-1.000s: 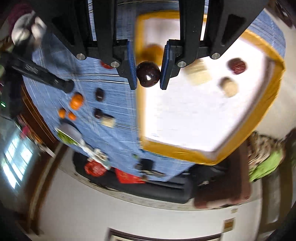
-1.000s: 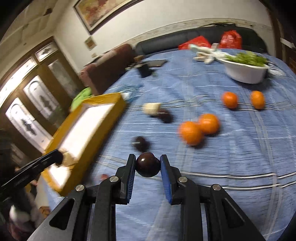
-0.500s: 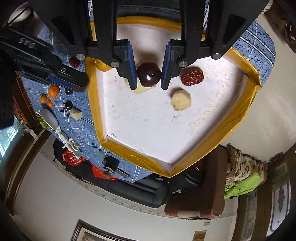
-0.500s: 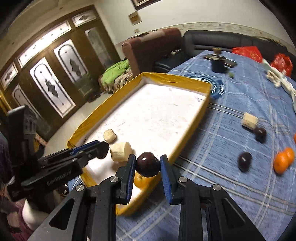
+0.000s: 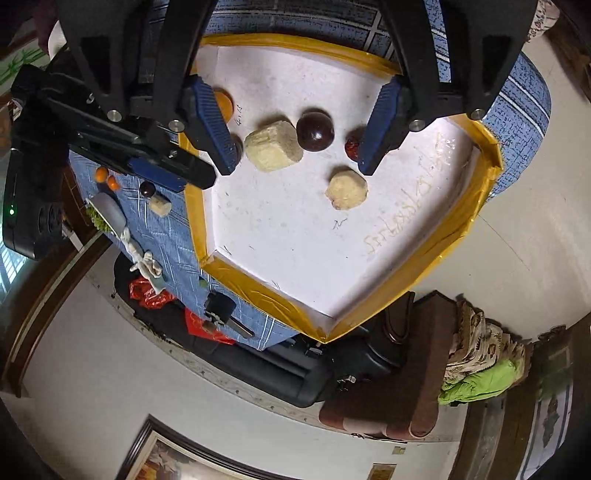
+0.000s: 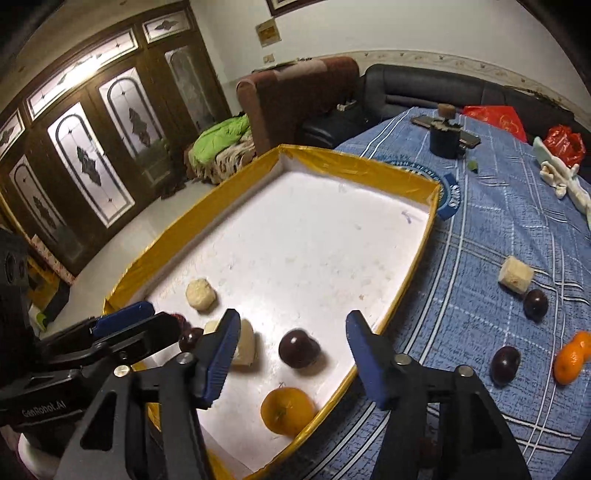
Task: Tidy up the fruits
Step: 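Move the left tool toward a dark plum while the right approaches an orange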
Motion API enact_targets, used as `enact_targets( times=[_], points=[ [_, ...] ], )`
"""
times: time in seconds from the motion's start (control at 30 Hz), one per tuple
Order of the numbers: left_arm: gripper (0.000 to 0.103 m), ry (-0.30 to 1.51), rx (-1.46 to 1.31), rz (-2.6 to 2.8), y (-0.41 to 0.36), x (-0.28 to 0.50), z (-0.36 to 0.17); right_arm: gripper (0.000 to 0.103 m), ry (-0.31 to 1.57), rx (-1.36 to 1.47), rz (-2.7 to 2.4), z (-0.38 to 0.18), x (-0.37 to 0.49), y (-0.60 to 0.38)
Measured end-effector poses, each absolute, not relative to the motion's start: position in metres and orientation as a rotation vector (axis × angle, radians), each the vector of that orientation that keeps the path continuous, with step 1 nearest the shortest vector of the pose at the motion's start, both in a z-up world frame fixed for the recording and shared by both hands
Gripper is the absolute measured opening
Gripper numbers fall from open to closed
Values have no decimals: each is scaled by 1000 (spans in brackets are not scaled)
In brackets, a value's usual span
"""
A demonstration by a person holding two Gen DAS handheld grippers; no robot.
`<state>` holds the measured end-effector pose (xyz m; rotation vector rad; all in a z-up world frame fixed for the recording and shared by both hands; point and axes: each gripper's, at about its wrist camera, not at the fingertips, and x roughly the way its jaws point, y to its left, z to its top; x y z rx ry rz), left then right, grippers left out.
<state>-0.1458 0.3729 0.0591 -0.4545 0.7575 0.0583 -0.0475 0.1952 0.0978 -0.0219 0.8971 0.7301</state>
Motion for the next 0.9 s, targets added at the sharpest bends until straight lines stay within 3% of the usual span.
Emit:
enact_targets(
  times=[0.37,0.9],
  points=[
    [71,753,-473,73,369,-153,67,65,861,49,642,114,-42,141],
    [79,808,-345,-74,284,-136,75,67,916,252,281,90,-38,-77]
  ],
)
